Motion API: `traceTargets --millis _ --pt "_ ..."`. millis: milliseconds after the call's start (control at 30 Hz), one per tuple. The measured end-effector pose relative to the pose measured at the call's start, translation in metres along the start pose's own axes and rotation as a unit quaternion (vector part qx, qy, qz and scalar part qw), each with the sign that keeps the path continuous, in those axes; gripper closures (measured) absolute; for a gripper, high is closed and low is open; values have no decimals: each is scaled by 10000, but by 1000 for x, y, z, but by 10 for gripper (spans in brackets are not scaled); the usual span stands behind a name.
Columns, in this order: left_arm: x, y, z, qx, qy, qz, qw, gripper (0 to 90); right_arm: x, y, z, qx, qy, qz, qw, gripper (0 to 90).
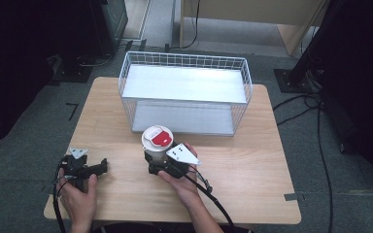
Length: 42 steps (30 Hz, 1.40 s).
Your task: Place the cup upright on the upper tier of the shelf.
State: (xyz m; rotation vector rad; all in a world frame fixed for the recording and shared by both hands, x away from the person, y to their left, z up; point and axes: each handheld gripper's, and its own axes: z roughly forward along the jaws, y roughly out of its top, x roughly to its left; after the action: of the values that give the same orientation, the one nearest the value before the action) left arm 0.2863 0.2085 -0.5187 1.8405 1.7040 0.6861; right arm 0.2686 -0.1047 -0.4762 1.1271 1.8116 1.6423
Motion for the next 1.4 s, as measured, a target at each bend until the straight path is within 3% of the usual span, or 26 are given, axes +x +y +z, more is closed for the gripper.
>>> traceTargets --millis 733,1400 --pt "0 0 0 -12 6 -7 10000 0 -5 37 -16 -480 -148 -238 9985 114" --pt "0 0 0 12 3 12 10000 0 -13 80 -27 -918 -237 -482 9943 116"
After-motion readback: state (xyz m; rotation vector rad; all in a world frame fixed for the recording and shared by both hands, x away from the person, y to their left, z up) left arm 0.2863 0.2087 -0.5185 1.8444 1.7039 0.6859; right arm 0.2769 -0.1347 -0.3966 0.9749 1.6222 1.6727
